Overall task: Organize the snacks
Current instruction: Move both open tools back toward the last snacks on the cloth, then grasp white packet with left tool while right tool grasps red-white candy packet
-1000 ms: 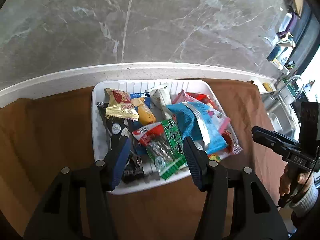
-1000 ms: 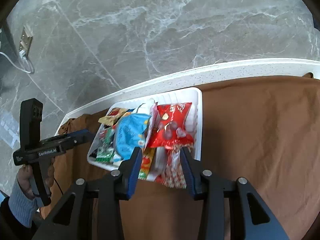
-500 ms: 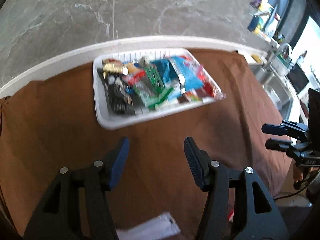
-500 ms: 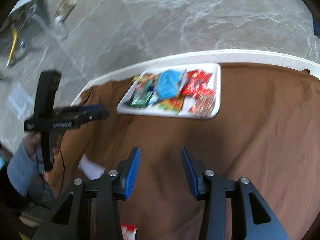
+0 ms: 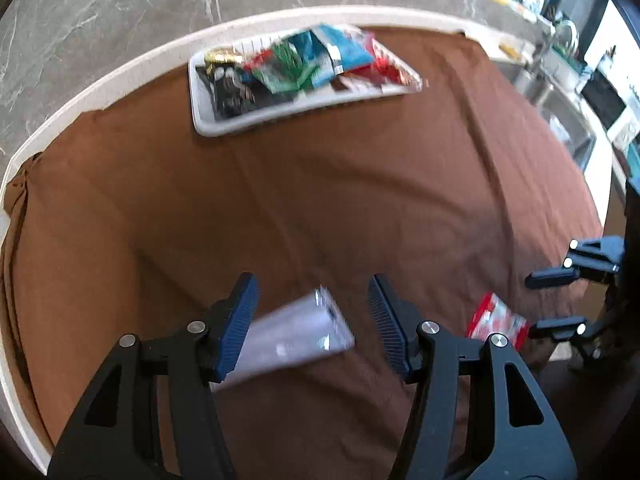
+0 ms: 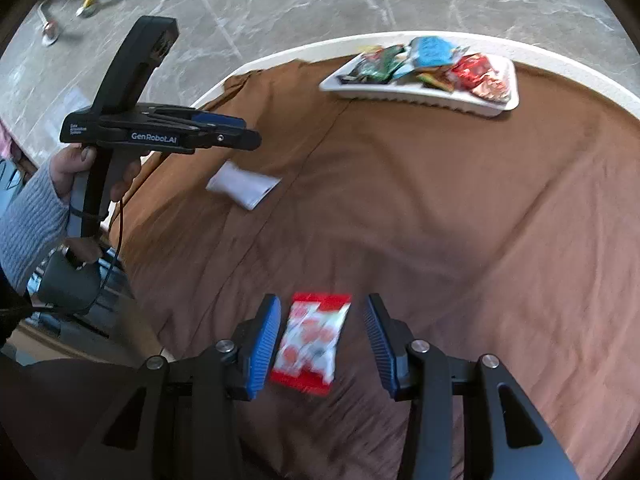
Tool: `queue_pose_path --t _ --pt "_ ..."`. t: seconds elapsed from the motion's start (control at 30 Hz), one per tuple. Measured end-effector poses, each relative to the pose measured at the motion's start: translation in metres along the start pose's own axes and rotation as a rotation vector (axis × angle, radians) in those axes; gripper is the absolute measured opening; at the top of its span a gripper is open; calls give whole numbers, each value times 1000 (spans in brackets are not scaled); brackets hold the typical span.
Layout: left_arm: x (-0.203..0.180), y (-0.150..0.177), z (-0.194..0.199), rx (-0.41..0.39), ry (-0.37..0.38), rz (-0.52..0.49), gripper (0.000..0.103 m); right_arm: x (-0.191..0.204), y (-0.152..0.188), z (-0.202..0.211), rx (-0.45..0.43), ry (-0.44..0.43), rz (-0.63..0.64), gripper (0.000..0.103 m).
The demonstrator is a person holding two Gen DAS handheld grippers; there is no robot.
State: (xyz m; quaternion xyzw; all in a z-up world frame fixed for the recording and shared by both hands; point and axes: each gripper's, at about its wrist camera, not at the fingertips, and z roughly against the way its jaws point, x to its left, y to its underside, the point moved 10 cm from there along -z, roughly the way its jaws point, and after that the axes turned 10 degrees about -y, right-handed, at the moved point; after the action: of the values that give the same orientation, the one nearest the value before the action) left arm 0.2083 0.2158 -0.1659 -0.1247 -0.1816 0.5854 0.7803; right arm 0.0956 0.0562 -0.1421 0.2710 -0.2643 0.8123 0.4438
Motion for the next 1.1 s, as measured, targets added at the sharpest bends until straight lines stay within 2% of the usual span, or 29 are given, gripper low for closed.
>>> queue_pose_path --t 0.1,0.27,0.5,0.77,0.97,1.1 --pt "-2 17 -1 25 -9 -29 56 5 12 -2 12 8 5 48" --pt "0 37 -5 34 2 -133 56 5 18 -5 11 70 -10 49" --pt "22 39 -17 10 58 -284 56 7 17 -15 5 176 -65 50" --pt "27 46 -44 43 132 -500 56 12 22 -27 9 297 -128 50" --pt "25 51 -57 55 154 -608 56 6 24 -30 23 358 -158 50" --pt "22 49 -57 58 171 -639 56 6 26 -31 23 365 -178 50"
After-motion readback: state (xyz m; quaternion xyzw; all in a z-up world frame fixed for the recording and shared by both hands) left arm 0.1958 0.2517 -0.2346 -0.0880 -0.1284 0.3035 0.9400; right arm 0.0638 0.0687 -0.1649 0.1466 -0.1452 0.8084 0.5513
